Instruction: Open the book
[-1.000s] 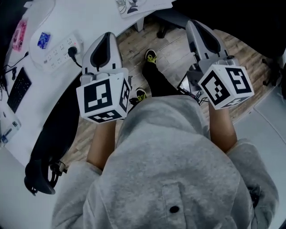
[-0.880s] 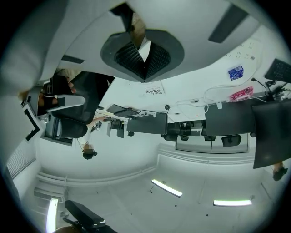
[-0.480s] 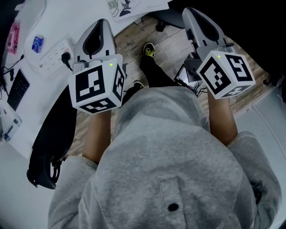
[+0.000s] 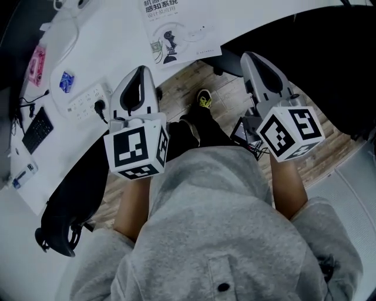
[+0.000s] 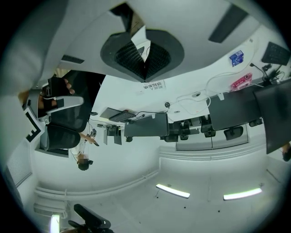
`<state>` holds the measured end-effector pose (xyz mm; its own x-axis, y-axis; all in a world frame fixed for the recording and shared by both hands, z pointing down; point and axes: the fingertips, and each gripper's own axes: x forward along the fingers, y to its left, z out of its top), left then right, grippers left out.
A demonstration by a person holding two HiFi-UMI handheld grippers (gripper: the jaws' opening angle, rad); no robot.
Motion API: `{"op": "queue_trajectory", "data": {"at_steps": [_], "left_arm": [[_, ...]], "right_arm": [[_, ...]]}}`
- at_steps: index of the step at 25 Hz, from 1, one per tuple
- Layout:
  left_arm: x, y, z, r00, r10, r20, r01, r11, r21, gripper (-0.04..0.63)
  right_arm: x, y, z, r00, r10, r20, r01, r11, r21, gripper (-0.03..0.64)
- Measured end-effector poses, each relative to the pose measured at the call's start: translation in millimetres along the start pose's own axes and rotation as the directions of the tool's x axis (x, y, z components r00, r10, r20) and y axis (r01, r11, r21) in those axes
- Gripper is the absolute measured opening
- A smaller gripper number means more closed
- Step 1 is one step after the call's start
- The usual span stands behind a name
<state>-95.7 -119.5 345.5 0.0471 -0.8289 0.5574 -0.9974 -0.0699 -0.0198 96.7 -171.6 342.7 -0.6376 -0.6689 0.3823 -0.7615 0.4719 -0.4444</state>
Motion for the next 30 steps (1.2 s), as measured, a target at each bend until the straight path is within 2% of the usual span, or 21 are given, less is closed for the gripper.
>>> {"op": "queue_trajectory", "data": {"at_steps": [5, 14, 25, 30], "left_arm": [[-6, 2, 11, 1.000, 0.018, 0.018, -0.018, 1.000, 0.020, 0.009], [-12, 3, 14, 0.999, -0.004, 0.046, 0.002, 0.999, 0.037, 0.009], [9, 23, -11, 0.999, -0.043, 0.023, 0.044, 0.999, -0.011, 0.009], [21, 35, -20, 0.999, -0.045, 0.005, 0.045, 0.999, -0.017, 0.009]], "right_arm": [[-4, 6, 7, 1.000, 0.022, 0.014, -0.022, 1.000, 0.011, 0.027], [-8, 20, 2, 0.999, 0.037, 0.025, -0.037, 0.999, 0.029, 0.027], [9, 26, -19, 1.000, 0.001, -0.010, -0.001, 1.000, 0.013, 0.028], [22, 21, -30, 0.999, -0.009, -0.036, 0.011, 0.999, 0.040, 0.028]]}}
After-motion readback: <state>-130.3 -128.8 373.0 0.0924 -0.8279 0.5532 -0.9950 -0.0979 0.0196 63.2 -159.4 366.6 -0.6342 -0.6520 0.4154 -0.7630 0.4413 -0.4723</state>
